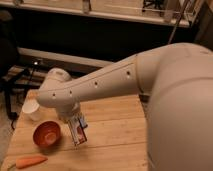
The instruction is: Place the eraser in the ceramic cup
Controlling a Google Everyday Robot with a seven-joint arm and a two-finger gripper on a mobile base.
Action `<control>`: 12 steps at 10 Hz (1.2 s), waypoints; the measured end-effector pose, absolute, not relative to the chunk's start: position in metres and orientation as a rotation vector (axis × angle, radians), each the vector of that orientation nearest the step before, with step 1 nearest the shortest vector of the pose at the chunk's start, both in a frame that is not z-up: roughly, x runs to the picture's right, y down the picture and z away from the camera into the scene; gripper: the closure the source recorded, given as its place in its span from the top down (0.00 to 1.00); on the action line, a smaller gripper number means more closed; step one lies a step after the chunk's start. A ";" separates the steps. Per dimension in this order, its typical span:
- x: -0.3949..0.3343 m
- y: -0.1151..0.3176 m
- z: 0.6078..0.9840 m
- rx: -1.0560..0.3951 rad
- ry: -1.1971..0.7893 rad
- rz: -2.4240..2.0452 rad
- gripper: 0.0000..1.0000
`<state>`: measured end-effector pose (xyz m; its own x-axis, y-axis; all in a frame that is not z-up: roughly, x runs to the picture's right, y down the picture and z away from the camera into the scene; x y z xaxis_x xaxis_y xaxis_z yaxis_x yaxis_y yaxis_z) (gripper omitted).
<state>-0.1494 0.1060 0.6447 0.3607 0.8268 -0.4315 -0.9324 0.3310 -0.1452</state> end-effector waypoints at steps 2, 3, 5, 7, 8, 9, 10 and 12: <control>-0.161 0.065 0.609 -0.340 0.197 1.194 0.00; -0.167 0.052 0.602 -0.327 0.166 1.196 0.00; -0.192 0.012 0.601 -0.299 0.066 1.201 0.00; -0.216 -0.027 0.602 -0.278 -0.028 1.195 0.00; -0.228 -0.044 0.603 -0.269 -0.067 1.190 0.00; -0.242 -0.057 0.601 -0.268 -0.100 1.182 0.00; -0.259 -0.070 0.596 -0.267 -0.136 1.166 0.00; -0.300 -0.087 0.593 -0.273 -0.194 1.116 0.00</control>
